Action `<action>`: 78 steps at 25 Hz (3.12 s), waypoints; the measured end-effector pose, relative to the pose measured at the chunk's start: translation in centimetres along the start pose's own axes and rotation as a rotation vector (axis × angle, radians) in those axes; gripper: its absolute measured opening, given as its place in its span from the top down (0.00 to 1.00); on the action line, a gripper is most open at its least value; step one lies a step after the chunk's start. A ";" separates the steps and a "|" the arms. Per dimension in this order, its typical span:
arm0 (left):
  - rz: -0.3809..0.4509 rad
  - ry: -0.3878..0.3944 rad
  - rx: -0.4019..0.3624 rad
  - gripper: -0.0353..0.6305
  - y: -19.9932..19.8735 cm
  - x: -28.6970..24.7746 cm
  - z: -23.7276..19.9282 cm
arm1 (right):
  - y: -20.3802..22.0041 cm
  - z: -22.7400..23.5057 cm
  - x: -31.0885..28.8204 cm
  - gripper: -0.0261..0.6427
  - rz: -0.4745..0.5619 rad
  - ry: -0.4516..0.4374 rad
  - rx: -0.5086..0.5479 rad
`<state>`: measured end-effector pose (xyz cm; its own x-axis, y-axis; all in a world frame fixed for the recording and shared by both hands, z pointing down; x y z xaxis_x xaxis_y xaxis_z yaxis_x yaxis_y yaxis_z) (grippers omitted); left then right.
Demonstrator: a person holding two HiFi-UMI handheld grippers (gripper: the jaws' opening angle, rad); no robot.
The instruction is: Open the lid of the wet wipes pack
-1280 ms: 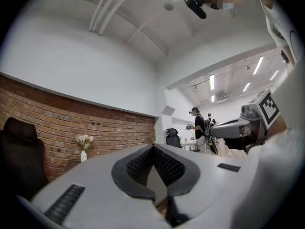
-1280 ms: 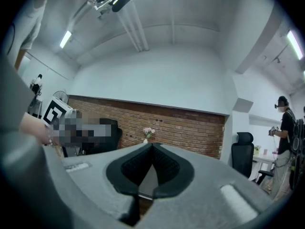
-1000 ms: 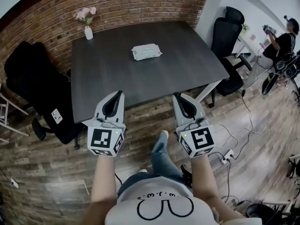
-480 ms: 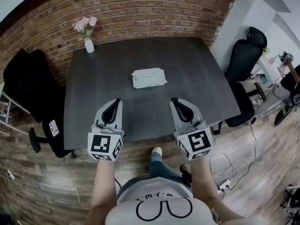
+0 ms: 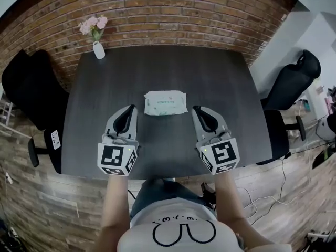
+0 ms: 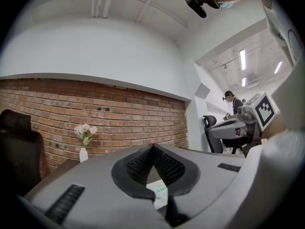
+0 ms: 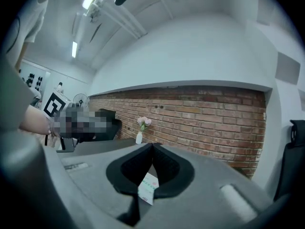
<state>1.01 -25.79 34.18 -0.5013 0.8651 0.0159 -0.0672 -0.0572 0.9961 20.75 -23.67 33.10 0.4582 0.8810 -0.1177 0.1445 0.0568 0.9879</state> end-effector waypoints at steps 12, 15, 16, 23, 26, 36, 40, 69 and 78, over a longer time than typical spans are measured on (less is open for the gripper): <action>-0.079 0.015 0.023 0.95 3.0 -5.7 -2.4 | 3.8 1.2 -7.6 0.54 -0.121 -0.195 0.002; -0.100 0.024 0.031 0.95 3.8 -6.6 -3.1 | 5.3 0.9 -9.3 0.54 -0.174 -0.257 0.047; -0.106 0.025 0.035 0.95 4.1 -6.9 -3.3 | 5.9 0.8 -10.0 0.54 -0.194 -0.281 0.058; -0.170 0.043 0.076 0.95 7.6 -8.1 -4.7 | 12.5 0.0 -14.6 0.57 -0.381 -0.420 0.100; -0.189 0.050 0.086 0.95 8.8 -8.4 -5.1 | 15.5 0.0 -16.3 0.58 -0.465 -0.467 0.132; -0.215 0.061 0.119 0.95 11.3 -9.0 -6.1 | 20.7 0.3 -19.4 0.59 -0.608 -0.612 0.301; -0.214 0.061 0.125 0.95 11.5 -9.1 -6.4 | 20.8 -0.2 -19.4 0.66 -0.624 -0.676 0.272; -0.183 0.039 0.113 0.95 9.7 -10.0 -7.3 | 15.2 3.7 -23.2 0.91 -0.598 -0.694 0.048; -0.203 0.049 0.119 0.95 10.6 -10.8 -7.7 | 18.1 5.7 -26.3 0.80 -0.588 -0.465 0.044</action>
<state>-0.88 -39.59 43.89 -0.5295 0.8275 -0.1868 -0.0704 0.1766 0.9818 16.35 -48.52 53.50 0.6161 0.4216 -0.6653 0.5105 0.4296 0.7449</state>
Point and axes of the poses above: the fingertips, and each gripper's own axes: x backward along the fingers, z to its right, y out of its underside, the point moved 3 cm from there along x, backward along the fingers, and after that the axes turned 6 degrees about -x, right-handed, at the moved point
